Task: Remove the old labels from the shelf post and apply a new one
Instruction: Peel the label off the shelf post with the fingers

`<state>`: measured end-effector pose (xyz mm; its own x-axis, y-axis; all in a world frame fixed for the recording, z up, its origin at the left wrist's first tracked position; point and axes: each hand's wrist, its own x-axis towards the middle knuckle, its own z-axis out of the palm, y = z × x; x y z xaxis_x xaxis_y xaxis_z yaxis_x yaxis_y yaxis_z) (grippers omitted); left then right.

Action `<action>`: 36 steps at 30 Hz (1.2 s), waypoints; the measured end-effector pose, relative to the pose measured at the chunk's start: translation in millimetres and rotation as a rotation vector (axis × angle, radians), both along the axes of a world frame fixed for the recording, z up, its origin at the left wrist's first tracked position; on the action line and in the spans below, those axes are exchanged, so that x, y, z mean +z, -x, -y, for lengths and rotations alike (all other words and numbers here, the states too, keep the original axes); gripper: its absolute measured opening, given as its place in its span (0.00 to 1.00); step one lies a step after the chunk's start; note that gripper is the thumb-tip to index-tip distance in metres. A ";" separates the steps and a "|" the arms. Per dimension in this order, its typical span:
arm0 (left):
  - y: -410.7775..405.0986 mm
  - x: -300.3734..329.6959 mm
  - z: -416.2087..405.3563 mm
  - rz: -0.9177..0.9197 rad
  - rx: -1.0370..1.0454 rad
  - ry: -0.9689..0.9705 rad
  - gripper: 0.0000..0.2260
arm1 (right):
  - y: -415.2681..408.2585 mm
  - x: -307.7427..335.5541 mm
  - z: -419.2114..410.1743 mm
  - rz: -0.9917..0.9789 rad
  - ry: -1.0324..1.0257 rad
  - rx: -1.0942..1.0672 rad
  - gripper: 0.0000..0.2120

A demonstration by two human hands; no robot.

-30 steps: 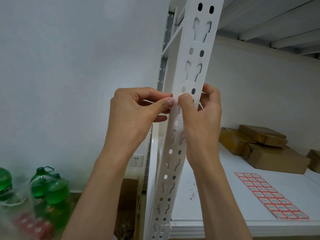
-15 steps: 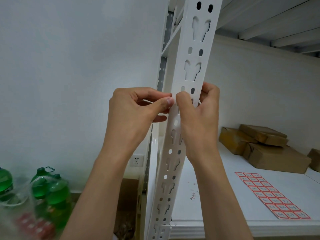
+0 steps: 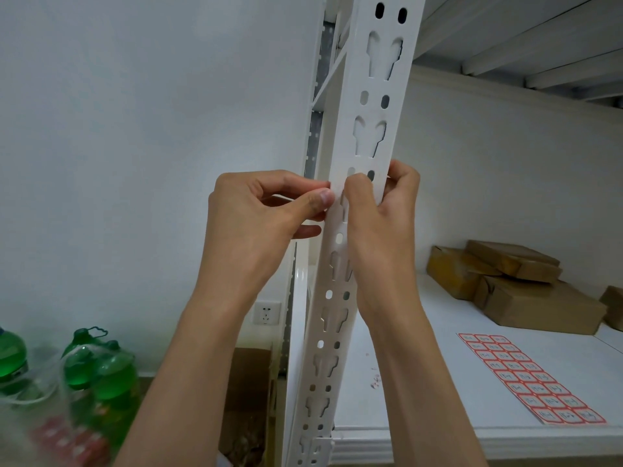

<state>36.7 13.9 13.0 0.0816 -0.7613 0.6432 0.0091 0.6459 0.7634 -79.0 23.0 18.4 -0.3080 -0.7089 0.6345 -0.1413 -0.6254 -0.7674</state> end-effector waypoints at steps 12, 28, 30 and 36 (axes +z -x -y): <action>0.3 -0.1 -0.1 0.001 -0.001 0.000 0.05 | -1.7 3.6 -1.0 0.012 -0.030 0.047 0.10; 1.8 -0.2 -0.4 -0.026 -0.011 -0.007 0.04 | 3.9 6.0 -7.9 0.054 -0.072 0.171 0.09; 2.1 -0.2 -0.4 -0.030 -0.011 -0.008 0.04 | 5.8 5.6 -8.2 0.050 -0.077 0.182 0.09; 2.7 -0.4 -1.2 -0.034 -0.012 -0.004 0.04 | 10.6 3.0 -8.1 0.095 -0.106 0.230 0.11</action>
<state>34.1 15.0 12.7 0.0944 -0.7648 0.6374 0.0424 0.6427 0.7649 -89.6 31.1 21.4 -0.1859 -0.8280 0.5291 0.0708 -0.5484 -0.8332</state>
